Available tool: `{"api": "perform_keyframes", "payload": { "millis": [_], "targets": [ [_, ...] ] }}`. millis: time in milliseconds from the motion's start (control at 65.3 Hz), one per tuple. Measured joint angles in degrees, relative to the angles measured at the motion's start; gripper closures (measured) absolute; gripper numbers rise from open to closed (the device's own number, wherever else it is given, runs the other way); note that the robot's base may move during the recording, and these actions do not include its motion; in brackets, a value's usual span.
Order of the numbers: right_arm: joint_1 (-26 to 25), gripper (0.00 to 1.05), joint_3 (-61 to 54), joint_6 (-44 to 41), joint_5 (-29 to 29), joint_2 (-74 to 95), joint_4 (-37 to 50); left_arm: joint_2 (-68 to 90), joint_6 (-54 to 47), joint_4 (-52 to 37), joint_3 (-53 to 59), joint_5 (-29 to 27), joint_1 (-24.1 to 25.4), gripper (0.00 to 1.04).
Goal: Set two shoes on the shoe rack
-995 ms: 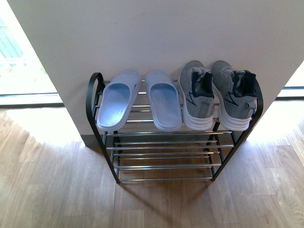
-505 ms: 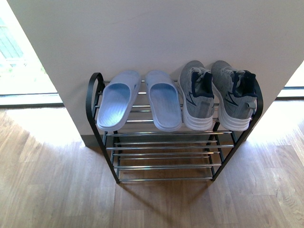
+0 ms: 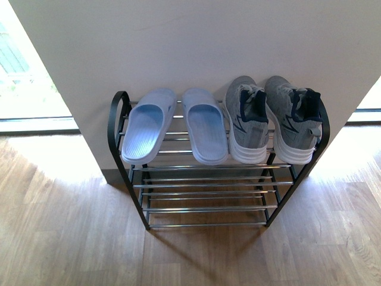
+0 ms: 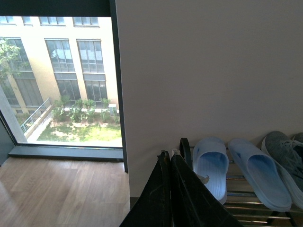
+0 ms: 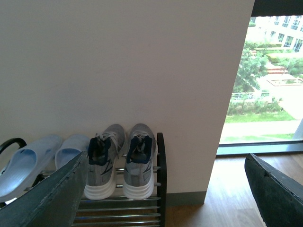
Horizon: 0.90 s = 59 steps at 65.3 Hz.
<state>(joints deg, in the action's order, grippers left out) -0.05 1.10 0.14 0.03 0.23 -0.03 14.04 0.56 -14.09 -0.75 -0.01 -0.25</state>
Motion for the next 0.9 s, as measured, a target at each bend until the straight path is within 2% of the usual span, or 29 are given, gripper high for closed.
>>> {"api": "perform_keyframes", "payload": {
  "millis": [199, 322, 613, 904],
  "targets": [
    [0.0, 0.09, 0.0, 0.0, 0.0, 0.0, 0.0, -3.8, 0.0, 3.8, 0.0, 0.0, 0.0, 1.04],
    [0.0, 0.09, 0.0, 0.0, 0.0, 0.0, 0.0, -11.7, 0.0, 13.4, 0.0, 0.0, 0.0, 1.04],
    [0.0, 0.09, 0.0, 0.0, 0.0, 0.0, 0.0, -13.1, 0.0, 14.1, 0.0, 0.0, 0.1, 1.03],
    [0.0, 0.09, 0.0, 0.0, 0.0, 0.0, 0.0, -13.1, 0.0, 14.1, 0.0, 0.0, 0.1, 0.54]
  ]
}}
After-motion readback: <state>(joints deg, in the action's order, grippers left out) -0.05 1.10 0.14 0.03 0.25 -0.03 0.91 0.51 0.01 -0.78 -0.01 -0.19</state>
